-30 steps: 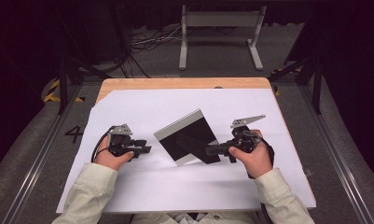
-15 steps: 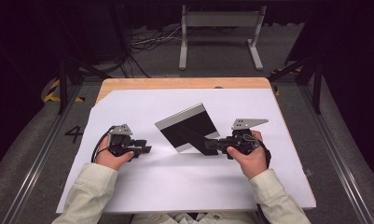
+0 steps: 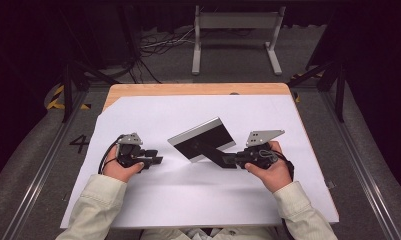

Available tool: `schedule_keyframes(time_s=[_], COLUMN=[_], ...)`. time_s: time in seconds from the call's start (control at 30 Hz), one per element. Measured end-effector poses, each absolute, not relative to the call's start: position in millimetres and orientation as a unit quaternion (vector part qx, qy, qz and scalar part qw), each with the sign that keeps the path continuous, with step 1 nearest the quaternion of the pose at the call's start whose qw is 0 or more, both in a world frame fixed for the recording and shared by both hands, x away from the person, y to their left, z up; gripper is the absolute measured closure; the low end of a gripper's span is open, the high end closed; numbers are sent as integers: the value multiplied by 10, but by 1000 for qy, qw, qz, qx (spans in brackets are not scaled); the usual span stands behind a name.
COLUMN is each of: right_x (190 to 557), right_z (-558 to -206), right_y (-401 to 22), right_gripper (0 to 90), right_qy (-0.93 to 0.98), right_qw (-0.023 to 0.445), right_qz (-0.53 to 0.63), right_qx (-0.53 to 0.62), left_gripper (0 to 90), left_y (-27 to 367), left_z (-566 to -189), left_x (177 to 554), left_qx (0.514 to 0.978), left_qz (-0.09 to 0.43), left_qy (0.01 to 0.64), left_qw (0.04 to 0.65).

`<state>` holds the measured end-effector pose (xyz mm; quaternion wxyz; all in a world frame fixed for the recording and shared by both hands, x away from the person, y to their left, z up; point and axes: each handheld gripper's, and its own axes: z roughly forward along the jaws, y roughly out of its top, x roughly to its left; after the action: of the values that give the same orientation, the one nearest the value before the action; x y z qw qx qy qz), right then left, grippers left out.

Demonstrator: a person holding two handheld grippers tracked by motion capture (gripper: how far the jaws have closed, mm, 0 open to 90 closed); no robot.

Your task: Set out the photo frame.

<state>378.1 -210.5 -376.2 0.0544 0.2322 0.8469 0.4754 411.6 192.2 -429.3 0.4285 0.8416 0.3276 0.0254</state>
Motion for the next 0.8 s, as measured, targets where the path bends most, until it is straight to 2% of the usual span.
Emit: schedule_keyframes(time_s=[0.8], right_x=[3713], right_z=[-3897], right_y=[-2190], right_gripper=[868], right_qy=[913], right_qw=[83], right_qz=[367], right_qx=[160], left_gripper=[595], left_y=[1784], left_z=[-4280], left_x=[4199], left_qx=[849], left_qz=[20], left_qy=[310], left_qw=[428])
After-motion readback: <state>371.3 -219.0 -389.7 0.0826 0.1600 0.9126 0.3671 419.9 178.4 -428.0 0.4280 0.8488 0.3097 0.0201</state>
